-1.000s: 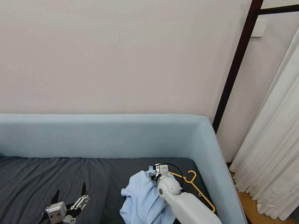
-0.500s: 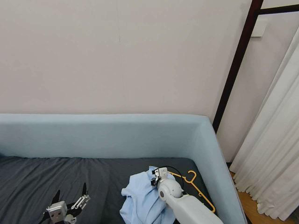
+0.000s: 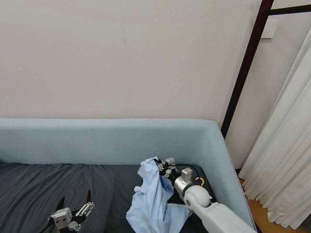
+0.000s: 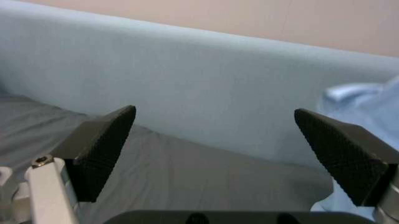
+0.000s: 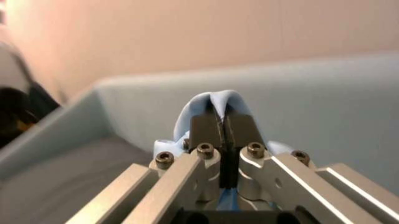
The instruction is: Pick up the clothes from the sofa and hang them on the clothes hanger.
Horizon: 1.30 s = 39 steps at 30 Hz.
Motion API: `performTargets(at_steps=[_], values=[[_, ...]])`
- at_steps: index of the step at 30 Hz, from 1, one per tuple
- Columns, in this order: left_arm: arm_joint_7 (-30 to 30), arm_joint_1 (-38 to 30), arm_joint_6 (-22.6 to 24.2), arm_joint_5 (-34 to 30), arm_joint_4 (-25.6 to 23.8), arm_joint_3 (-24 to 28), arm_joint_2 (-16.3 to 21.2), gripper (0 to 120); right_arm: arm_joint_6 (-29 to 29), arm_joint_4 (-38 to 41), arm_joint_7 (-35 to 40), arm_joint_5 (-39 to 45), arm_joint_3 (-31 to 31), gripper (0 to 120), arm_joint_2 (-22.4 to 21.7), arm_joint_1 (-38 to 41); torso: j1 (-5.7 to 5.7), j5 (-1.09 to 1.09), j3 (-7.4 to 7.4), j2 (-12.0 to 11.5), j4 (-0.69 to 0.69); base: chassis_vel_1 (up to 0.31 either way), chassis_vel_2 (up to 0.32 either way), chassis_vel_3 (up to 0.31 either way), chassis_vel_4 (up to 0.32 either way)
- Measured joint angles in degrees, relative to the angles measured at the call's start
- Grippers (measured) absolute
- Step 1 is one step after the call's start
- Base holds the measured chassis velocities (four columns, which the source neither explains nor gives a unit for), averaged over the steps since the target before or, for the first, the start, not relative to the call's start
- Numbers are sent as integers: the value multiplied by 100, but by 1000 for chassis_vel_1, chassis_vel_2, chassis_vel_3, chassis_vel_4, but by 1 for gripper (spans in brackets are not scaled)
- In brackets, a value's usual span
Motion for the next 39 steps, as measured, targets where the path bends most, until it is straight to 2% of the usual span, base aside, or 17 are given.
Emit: performTargets(at_steps=[1, 5, 6, 9, 16, 20, 23, 27, 28, 33, 34, 37, 39], values=[[0, 0, 0, 0, 0, 0, 0, 100, 0, 0, 0, 0, 0, 0, 0, 0, 0, 0, 0, 0, 0, 0, 0, 0, 0], [15, -61, 5, -61, 37, 28, 46, 100, 162, 12, -511, 802, -225, 0, -72, 797, 0, 0, 0, 0, 1, 0, 0, 0, 0], [15, -61, 5, -61, 37, 28, 46, 100, 162, 12, -511, 802, -225, 0, -72, 797, 0, 0, 0, 0, 1, 0, 0, 0, 0], [17, -58, 6, -174, 34, -41, 134, 100, 142, 49, -548, 1299, -384, 0, -3, 1784, 1, -1, 0, 0, 3, 0, 0, 0, 0], [-5, -7, -16, -281, -14, -135, 177, 100, -96, 475, -308, 2120, -464, 0, 159, 3161, 1, -2, 1, 0, 2, 0, 0, 0, 0], [-16, -6, -34, -279, 10, -142, 134, 100, -179, 855, -128, 2609, -327, 0, 252, 3575, 1, -4, -1, 0, 2, 0, 0, 0, 0], [-18, -13, -38, -261, 30, -127, 93, 100, -219, 1137, 27, 2877, -221, 0, 278, 3554, 1, -2, -1, 0, 2, 0, 0, 0, 0], [-18, -37, -36, -160, 50, -57, 14, 100, -269, 1446, 209, 2820, -392, 0, -31, 2624, 1, 0, 0, 0, 1, 0, 0, 0, 0], [-18, -37, -36, -160, 50, -57, 14, 100, -269, 1446, 209, 2820, -392, 0, -31, 2624, 1, 0, 0, 0, 1, 0, 0, 0, 0], [-6, -48, -13, -98, 68, -5, -7, 100, -270, 1073, 14, 1516, -646, 0, -547, 530, 1, 5, 2, -1, -2, 0, 0, 0, 0], [-6, -48, -13, -98, 68, -5, -7, 100, -270, 1073, 14, 1516, -646, 0, -547, 530, 1, 5, 2, -1, -2, 0, 0, 0, 0], [-2, -44, -13, -93, 89, -2, 13, 100, -418, 759, -65, 664, -365, 0, -674, -352, 0, -1, -1, 1, 0, 0, 0, 0, 0], [-2, -36, -17, -91, 106, 1, 26, 100, -787, 612, 52, -148, -95, 0, -803, -978, 0, 4, 0, 0, 1, 0, 0, 0, 0]])
